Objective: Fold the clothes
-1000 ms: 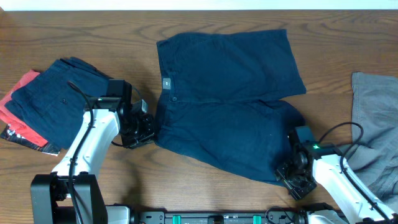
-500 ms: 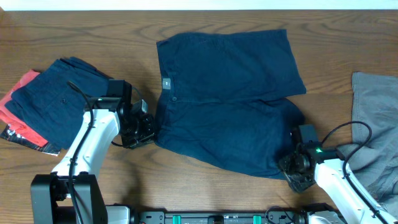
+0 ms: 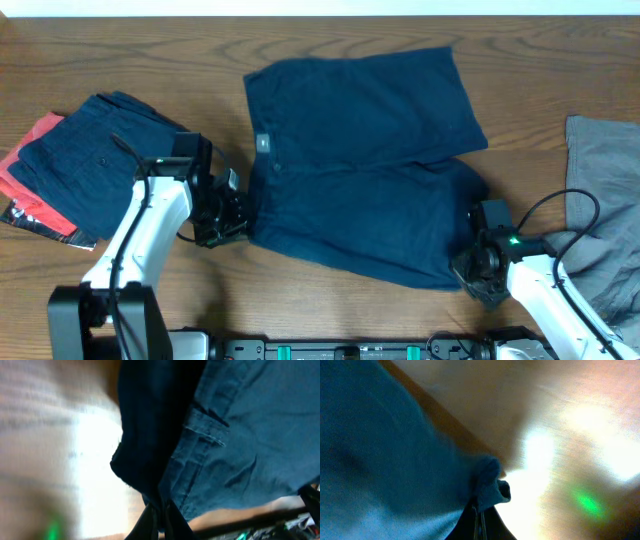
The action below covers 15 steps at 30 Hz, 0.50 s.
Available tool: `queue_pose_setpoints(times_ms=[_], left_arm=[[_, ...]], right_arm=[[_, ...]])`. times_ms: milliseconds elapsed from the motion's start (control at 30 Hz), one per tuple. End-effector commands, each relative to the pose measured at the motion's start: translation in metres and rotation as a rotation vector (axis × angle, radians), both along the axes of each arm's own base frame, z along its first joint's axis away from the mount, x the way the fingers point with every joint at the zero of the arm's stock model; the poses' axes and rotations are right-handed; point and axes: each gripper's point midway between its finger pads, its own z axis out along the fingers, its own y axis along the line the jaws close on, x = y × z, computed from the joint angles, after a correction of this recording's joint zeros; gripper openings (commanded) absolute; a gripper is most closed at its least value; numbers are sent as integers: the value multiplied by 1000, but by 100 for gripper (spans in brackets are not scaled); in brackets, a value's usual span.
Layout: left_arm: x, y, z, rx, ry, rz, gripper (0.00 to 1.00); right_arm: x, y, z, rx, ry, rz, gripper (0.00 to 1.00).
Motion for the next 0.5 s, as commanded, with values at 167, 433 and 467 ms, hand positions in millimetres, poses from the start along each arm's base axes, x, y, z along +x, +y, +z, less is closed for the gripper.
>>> queue_pose_setpoints(times_ms=[167,433,467], left_arm=[[-4,-1,70,-17,-282,-54,6],[-22,-1,129,-15,-566,-52,6],[-25,-1,136,-16,-594,-47,6]], right_arm=[[66,-24,126,-136,-271,168,1],[79,-41,218,-241,-437,266,1],[79,-44,225,-258,-445,268,1]])
